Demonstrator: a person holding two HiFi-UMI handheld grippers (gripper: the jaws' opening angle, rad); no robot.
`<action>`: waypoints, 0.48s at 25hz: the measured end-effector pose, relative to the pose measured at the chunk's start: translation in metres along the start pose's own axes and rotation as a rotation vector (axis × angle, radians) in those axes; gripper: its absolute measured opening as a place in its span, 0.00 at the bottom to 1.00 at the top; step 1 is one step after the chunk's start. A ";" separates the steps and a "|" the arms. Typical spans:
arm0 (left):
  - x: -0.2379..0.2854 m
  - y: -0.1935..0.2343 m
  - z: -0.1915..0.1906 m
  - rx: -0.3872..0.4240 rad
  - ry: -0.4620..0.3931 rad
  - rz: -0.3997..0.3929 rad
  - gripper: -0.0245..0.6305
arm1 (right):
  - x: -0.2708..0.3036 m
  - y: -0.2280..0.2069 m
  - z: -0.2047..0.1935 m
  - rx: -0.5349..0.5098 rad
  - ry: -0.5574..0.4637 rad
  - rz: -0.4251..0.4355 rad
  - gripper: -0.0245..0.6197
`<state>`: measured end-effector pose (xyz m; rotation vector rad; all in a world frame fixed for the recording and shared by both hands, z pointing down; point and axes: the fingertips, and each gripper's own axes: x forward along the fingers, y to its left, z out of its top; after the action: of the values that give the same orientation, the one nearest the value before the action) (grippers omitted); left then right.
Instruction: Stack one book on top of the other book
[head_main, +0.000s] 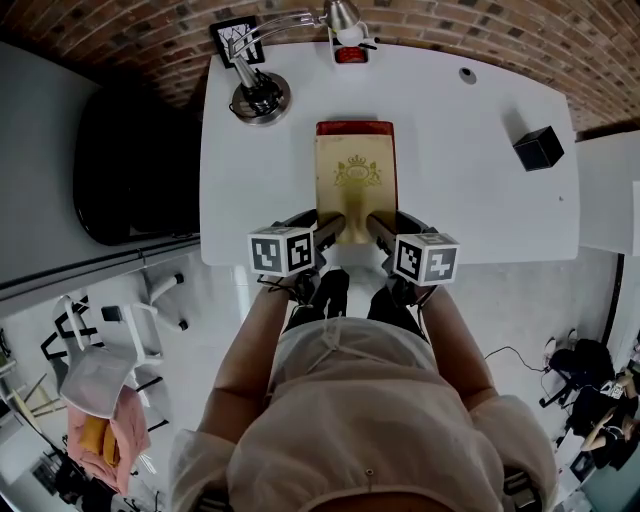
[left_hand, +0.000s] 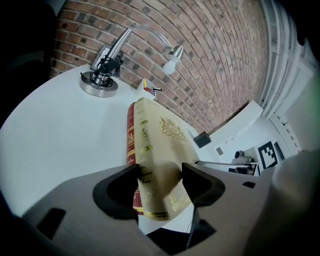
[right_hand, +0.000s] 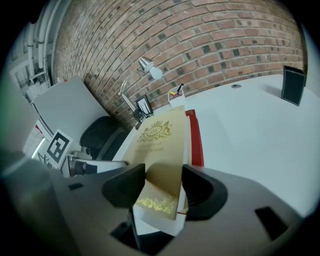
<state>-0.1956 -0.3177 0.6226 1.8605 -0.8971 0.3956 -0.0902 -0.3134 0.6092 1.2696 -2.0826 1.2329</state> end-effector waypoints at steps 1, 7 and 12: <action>0.001 0.001 0.000 -0.005 0.000 -0.003 0.46 | 0.000 0.000 0.000 0.001 0.000 -0.001 0.41; 0.002 0.002 -0.001 -0.003 -0.002 -0.018 0.46 | 0.001 0.000 -0.001 -0.019 -0.004 -0.004 0.41; -0.001 0.003 0.004 0.071 -0.018 0.042 0.47 | 0.000 0.003 0.006 -0.168 -0.009 -0.065 0.41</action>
<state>-0.1984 -0.3214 0.6224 1.9150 -0.9463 0.4423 -0.0921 -0.3184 0.6049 1.2580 -2.0854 1.0033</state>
